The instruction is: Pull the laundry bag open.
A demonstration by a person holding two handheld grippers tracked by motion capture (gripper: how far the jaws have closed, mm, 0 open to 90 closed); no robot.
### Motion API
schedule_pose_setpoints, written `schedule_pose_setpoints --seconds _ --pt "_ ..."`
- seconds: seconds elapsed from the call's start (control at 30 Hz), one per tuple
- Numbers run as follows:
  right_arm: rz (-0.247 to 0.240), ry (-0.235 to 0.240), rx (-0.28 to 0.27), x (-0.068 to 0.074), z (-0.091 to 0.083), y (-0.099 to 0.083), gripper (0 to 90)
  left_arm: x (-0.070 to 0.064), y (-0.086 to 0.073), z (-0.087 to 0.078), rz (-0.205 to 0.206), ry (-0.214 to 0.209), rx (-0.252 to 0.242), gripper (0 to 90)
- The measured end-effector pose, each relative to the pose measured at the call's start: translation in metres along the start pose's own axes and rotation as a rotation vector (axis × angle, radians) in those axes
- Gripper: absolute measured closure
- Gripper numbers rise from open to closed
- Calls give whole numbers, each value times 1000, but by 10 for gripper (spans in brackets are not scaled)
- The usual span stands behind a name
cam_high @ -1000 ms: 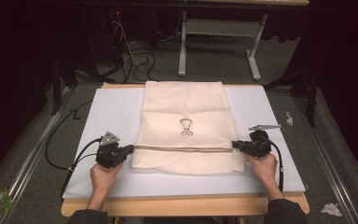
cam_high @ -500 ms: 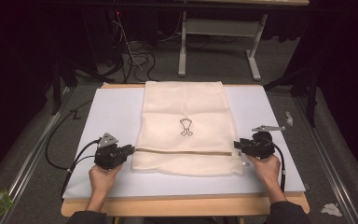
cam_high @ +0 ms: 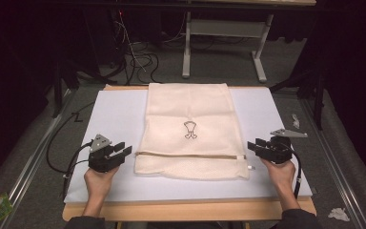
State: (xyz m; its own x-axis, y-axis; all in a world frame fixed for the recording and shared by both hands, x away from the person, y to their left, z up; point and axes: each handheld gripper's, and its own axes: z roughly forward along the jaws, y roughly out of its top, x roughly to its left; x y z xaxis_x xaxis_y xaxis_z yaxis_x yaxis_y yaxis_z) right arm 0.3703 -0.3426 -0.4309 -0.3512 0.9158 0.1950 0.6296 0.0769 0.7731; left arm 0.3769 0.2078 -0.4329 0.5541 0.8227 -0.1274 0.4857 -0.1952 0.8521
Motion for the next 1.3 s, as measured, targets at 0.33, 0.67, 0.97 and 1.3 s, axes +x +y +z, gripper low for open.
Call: schedule_pose_setpoints --seconds 0.33,0.67,0.97,1.3 --pt "26 -23 -30 -15 -14 -5 534 6 0 -4 -15 26 -19 581" --pt "52 -42 -39 -27 -22 -12 531 14 -1 -8 -50 58 -38 548" --pt "85 -60 -62 -37 -27 -18 530 22 -4 -9 -78 87 -42 536" --pt "72 -92 -76 -45 -29 -24 528 26 -5 -6 -76 137 -42 516"
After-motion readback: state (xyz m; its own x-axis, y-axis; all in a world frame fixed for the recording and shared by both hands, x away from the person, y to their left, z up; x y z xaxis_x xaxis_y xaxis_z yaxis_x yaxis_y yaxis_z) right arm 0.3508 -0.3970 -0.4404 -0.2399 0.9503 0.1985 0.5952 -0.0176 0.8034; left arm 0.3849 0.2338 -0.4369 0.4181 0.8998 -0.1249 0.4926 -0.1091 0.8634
